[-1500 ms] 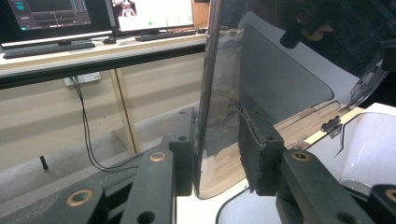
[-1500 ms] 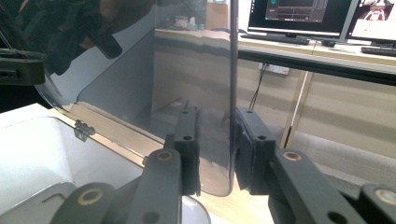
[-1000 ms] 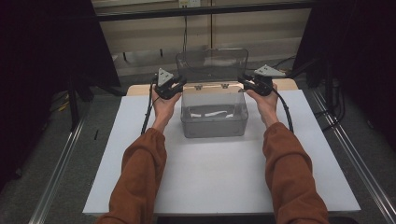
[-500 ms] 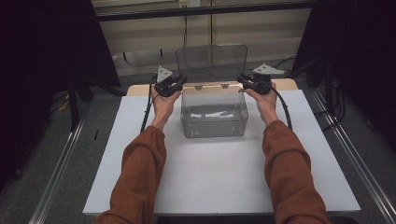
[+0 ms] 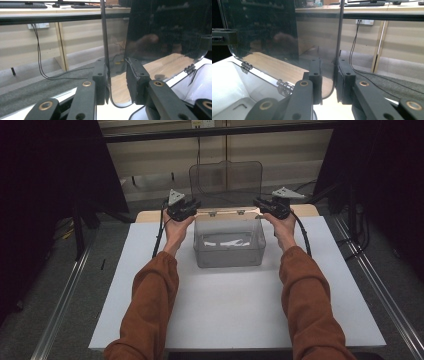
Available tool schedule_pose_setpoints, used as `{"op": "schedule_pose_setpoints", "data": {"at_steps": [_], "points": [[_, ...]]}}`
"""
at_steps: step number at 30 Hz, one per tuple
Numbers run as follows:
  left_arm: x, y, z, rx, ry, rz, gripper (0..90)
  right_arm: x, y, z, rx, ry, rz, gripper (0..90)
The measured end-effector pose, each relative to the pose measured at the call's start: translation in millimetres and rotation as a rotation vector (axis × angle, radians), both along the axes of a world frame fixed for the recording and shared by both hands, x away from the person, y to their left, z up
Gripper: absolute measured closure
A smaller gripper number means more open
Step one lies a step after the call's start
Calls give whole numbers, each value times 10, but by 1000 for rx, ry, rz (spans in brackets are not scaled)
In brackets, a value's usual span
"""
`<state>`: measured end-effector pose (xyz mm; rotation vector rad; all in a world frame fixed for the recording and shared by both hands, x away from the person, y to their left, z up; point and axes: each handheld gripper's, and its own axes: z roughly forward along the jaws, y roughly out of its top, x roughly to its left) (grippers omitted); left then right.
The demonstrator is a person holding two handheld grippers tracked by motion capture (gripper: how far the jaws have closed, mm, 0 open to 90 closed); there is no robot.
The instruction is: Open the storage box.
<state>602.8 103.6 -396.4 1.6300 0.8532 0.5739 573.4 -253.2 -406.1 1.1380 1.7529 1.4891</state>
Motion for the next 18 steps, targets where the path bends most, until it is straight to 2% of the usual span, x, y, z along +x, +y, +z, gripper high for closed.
{"op": "schedule_pose_setpoints", "data": {"at_steps": [1,2,4,9,12,15,18], "points": [[3,0,0,-1,3,-1,709,5,1,-1,2,1,-1,765],[6,-12,-2,-20,8,0,709,7,-1,-3,4,2,-1,765],[17,-6,6,3,8,-1,709,8,-7,1,2,6,3,765],[31,-25,44,24,38,8,694,23,3,18,-3,22,0,756],[47,-23,53,11,66,10,696,37,-13,12,21,41,11,756],[60,-29,45,4,74,14,693,53,0,23,14,55,4,744],[72,-38,40,15,71,11,680,63,9,28,24,71,-6,741]]}}
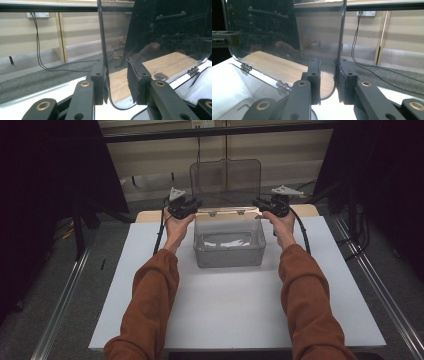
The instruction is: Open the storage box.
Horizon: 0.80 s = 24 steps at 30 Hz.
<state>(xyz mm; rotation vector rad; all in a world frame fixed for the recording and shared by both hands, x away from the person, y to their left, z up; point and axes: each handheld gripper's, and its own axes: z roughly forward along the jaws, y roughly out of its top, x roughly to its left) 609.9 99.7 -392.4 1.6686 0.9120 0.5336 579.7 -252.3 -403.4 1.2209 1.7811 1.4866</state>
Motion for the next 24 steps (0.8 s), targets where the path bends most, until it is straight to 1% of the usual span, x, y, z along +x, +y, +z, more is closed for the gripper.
{"op": "schedule_pose_setpoints", "data": {"at_steps": [4,5,6,8,10,13,16,19,21,24], "points": [[13,-1,0,8,9,-1,670,27,23,1,10,17,-18,723],[19,-5,-5,1,11,-2,669,32,23,1,11,20,-18,722],[27,-1,-6,7,14,-4,664,36,22,1,11,20,-18,720],[35,-10,-8,4,22,-1,657,40,26,-2,15,23,-19,715],[41,-19,-6,8,29,1,648,45,24,-8,22,28,-20,711],[57,-27,0,27,39,-3,634,62,27,-16,28,33,-22,701],[72,-34,1,32,52,0,623,80,21,-30,56,50,-23,698],[84,-41,-17,24,70,3,610,86,20,-49,72,58,-22,691],[87,-60,-33,34,74,7,589,92,19,-62,76,62,-23,682],[95,-57,-50,33,84,1,569,99,22,-76,77,66,-27,676]]}}
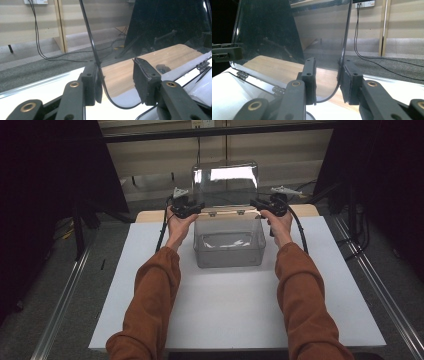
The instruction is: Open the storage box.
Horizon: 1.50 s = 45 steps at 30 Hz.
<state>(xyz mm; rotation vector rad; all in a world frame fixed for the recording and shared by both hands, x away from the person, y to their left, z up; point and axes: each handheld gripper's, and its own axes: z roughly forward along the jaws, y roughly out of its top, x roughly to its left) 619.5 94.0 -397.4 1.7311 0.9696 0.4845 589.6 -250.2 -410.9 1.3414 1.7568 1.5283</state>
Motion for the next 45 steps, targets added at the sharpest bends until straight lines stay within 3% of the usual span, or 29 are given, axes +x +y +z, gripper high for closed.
{"op": "schedule_pose_setpoints", "data": {"at_steps": [5,10,16,21,26,32,40,45], "points": [[8,-5,-10,3,16,1,559,16,8,-17,10,13,-6,664],[24,-1,-41,-29,56,11,549,27,5,-36,39,44,-15,661],[39,-13,-61,-34,95,5,499,48,2,-59,68,74,-21,655],[47,-7,-63,-36,109,6,498,67,10,-36,39,98,-13,633],[55,-2,-74,-43,127,8,486,86,9,-36,47,122,-8,623],[81,26,-88,-63,160,-5,479,116,-26,-9,23,159,43,601],[83,15,-96,-65,192,6,453,119,-36,-43,57,180,42,590],[81,9,-94,-62,202,6,432,116,-42,-52,52,178,49,578]]}}
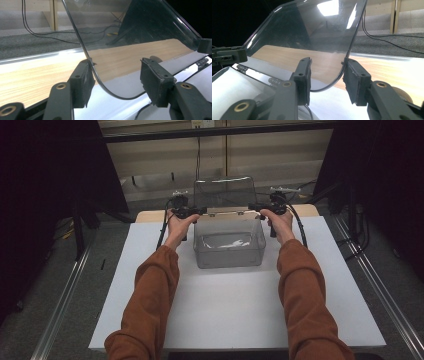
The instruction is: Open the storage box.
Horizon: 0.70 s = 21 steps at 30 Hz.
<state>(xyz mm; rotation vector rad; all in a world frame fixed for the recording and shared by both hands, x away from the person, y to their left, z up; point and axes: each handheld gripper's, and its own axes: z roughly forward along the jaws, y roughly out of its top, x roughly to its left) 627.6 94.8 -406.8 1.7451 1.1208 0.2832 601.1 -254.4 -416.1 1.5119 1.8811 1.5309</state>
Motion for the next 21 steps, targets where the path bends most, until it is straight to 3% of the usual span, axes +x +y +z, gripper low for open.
{"op": "schedule_pose_setpoints", "data": {"at_steps": [6,21], "points": [[-8,-3,-8,0,14,8,418,-2,-7,-10,18,25,-7,571],[3,-1,-30,-26,24,14,406,-5,2,-19,5,19,-24,553]]}}
